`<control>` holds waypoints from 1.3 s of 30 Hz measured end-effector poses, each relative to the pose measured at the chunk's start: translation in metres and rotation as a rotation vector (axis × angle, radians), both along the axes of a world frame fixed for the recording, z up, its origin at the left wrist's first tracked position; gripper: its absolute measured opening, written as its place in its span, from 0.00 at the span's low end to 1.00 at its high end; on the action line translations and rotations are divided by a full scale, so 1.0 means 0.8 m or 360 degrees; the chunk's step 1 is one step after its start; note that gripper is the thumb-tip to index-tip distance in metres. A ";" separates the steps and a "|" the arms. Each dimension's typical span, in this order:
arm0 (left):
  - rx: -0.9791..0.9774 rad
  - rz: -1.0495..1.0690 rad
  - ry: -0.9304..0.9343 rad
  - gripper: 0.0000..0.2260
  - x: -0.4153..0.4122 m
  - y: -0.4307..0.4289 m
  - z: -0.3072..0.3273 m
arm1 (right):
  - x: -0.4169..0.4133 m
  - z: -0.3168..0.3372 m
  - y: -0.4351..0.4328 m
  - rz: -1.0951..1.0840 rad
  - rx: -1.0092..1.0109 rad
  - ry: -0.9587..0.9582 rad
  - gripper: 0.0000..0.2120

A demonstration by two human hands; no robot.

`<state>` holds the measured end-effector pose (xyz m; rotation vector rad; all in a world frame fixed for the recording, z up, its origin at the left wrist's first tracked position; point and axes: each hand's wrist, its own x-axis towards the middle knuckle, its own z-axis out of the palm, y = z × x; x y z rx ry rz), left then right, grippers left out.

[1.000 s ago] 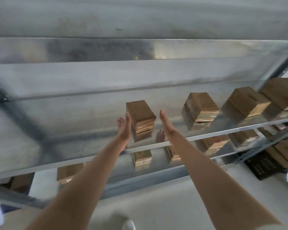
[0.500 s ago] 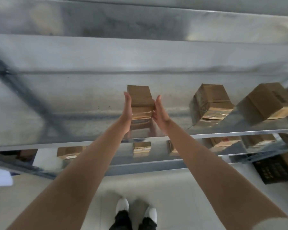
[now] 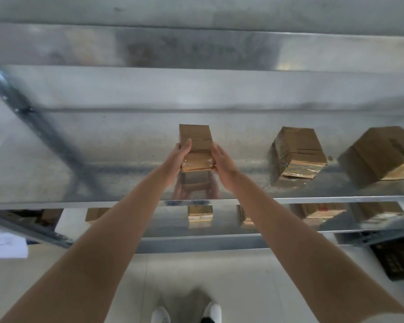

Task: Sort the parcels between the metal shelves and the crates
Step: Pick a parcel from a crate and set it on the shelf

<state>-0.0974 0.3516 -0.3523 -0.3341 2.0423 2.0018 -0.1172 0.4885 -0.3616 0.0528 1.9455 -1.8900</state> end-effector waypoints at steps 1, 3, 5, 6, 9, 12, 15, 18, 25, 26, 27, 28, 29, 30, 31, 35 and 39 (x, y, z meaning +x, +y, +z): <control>0.0012 0.0025 -0.0010 0.18 -0.001 0.000 0.000 | 0.000 0.001 -0.001 -0.0015 0.0019 0.0014 0.18; 0.0050 0.0083 -0.0026 0.15 -0.004 -0.002 0.003 | -0.002 0.001 -0.003 -0.0058 0.0055 0.0019 0.17; 0.0050 0.0142 -0.0039 0.15 -0.007 -0.008 0.000 | -0.003 0.000 -0.005 -0.0097 0.0059 -0.0032 0.17; 0.0034 0.0160 -0.0050 0.16 -0.009 -0.012 -0.002 | -0.002 0.001 -0.005 -0.0112 0.0064 -0.0054 0.18; -0.0054 0.0180 -0.0005 0.26 -0.008 -0.021 -0.007 | -0.003 0.001 -0.008 -0.0157 0.0120 0.0002 0.24; -0.0045 0.0135 0.0073 0.34 0.000 -0.022 0.003 | 0.000 0.009 -0.020 -0.0121 0.0172 0.0076 0.29; 0.0004 0.0123 0.0067 0.32 0.004 -0.025 0.006 | 0.004 0.018 -0.028 -0.0117 0.0168 0.0052 0.25; 0.0134 0.0231 -0.0004 0.20 0.006 -0.030 0.013 | 0.005 0.021 -0.034 -0.0170 0.0054 -0.0066 0.22; 0.0079 0.0554 -0.0085 0.53 -0.004 -0.037 0.010 | -0.005 0.016 -0.050 -0.0250 -0.0011 -0.0208 0.51; 0.0067 0.0554 -0.0112 0.54 -0.003 -0.038 0.011 | -0.012 0.005 -0.050 -0.0261 0.0001 -0.0197 0.53; 0.0083 0.0542 -0.0130 0.50 0.003 -0.036 0.019 | -0.015 -0.001 -0.049 -0.0267 0.0007 -0.0174 0.54; 0.0105 0.0498 -0.0121 0.43 0.011 -0.029 0.033 | -0.011 0.004 -0.049 -0.0265 0.0040 -0.0163 0.56; 0.0127 0.0460 -0.0132 0.39 0.014 -0.026 0.037 | -0.008 0.006 -0.050 -0.0254 0.0060 -0.0157 0.57; 0.0133 0.0434 -0.0120 0.36 0.013 -0.025 0.036 | -0.006 0.007 -0.051 -0.0238 0.0082 -0.0144 0.56; 0.0115 0.0428 -0.0126 0.35 0.013 -0.026 0.033 | -0.005 0.008 -0.050 -0.0221 0.0087 -0.0148 0.55; -0.0025 0.0451 -0.0100 0.37 0.008 -0.027 0.017 | -0.006 0.005 -0.051 -0.0295 0.0054 -0.0280 0.70; -0.0136 0.0512 -0.0111 0.33 0.005 -0.021 0.008 | 0.010 0.028 -0.050 -0.0344 0.0021 -0.0282 0.52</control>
